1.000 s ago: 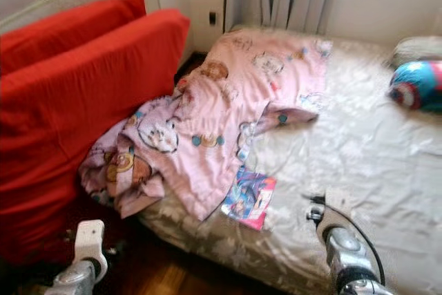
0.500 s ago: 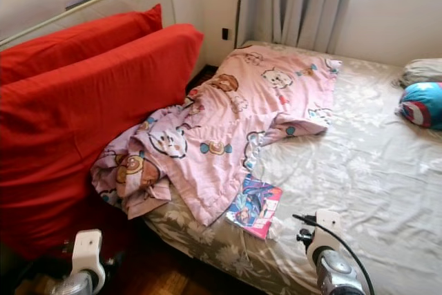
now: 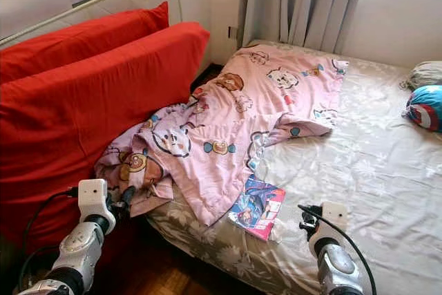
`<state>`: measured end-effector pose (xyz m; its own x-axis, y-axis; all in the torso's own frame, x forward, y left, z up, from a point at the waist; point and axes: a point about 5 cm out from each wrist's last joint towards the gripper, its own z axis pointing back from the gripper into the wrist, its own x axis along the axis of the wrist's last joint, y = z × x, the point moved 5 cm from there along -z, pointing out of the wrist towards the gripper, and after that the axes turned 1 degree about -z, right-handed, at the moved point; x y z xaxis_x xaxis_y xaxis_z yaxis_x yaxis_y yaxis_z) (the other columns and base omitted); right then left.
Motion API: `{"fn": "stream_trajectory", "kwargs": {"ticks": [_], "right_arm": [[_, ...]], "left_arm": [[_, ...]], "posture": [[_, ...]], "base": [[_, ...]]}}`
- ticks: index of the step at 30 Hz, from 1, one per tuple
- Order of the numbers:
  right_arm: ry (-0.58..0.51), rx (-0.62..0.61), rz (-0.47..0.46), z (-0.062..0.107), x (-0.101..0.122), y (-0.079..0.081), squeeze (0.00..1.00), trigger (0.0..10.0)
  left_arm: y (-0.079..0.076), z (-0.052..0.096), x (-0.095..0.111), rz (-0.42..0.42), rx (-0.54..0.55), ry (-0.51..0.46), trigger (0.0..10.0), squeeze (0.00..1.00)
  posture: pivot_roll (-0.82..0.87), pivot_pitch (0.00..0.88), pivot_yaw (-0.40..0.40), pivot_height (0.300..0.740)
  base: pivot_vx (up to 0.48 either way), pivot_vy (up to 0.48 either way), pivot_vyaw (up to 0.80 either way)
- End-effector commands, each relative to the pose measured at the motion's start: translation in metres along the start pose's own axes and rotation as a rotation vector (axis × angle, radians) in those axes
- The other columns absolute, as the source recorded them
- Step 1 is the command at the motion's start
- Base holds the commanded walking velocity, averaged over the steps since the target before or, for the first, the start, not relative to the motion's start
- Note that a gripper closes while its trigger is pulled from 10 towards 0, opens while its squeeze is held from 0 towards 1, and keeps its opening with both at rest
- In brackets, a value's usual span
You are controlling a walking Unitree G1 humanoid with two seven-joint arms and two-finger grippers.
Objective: Clean up the room
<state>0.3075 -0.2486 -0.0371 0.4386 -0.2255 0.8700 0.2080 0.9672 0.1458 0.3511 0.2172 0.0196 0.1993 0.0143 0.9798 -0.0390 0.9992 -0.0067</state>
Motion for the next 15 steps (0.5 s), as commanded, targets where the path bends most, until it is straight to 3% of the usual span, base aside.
{"fn": "stream_trajectory", "kwargs": {"ticks": [1, 12, 15], "right_arm": [[-0.019, 0.003, 0.007, -0.0003, 0.0032, 0.0007, 0.0, 10.0], [-0.063, 0.04, 0.066, -0.0001, 0.01, 0.0061, 0.0, 10.0], [-0.088, 0.043, 0.038, 0.0005, 0.0123, 0.0066, 0.0, 10.0]], "left_arm": [[0.001, 0.0028, 0.0009, -0.002, -0.002, -0.023, 10.0, 0.0], [-0.0063, 0.0065, -0.0045, 0.001, -0.018, -0.028, 10.0, 0.0], [-0.0079, 0.0057, -0.0006, 0.004, -0.022, -0.048, 10.0, 0.0]], "posture": [[0.02, 0.0, -0.02, 0.74], [0.02, 0.0, -0.012, 0.74], [0.02, 0.0, -0.011, 0.74]], "base": [[0.0, 0.0, 0.0], [0.0, 0.0, 0.0], [0.0, 0.0, 0.0]]}}
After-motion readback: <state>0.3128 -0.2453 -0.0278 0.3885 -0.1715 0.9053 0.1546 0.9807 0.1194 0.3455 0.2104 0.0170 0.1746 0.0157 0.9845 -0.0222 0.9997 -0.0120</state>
